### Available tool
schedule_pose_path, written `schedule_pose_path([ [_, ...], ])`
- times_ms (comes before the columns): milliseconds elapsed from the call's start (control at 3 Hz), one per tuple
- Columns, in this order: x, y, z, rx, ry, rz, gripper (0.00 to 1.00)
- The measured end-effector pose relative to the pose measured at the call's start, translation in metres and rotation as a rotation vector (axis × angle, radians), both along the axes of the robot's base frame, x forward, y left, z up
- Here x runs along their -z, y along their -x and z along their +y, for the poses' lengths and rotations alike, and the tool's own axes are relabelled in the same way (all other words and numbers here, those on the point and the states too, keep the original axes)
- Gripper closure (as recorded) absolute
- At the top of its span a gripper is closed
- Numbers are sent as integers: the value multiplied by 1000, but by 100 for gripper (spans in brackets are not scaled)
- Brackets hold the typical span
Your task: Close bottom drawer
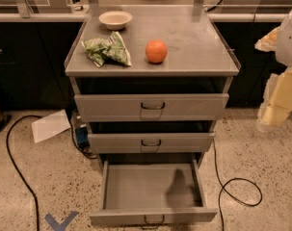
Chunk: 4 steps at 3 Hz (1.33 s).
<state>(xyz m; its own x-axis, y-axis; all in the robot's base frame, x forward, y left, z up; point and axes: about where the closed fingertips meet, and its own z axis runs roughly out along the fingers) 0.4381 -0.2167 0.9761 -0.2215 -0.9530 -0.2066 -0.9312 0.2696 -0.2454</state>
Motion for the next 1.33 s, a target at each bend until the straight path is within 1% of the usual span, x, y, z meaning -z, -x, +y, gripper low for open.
schedule_pose_path([
  [333, 1, 1, 1, -3, 9, -17, 0],
  [667, 27, 7, 4, -27, -38, -13, 0],
  [1000, 71, 18, 8, -52, -108, 13, 0],
  [1333, 121, 24, 9, -61, -161, 44, 0],
])
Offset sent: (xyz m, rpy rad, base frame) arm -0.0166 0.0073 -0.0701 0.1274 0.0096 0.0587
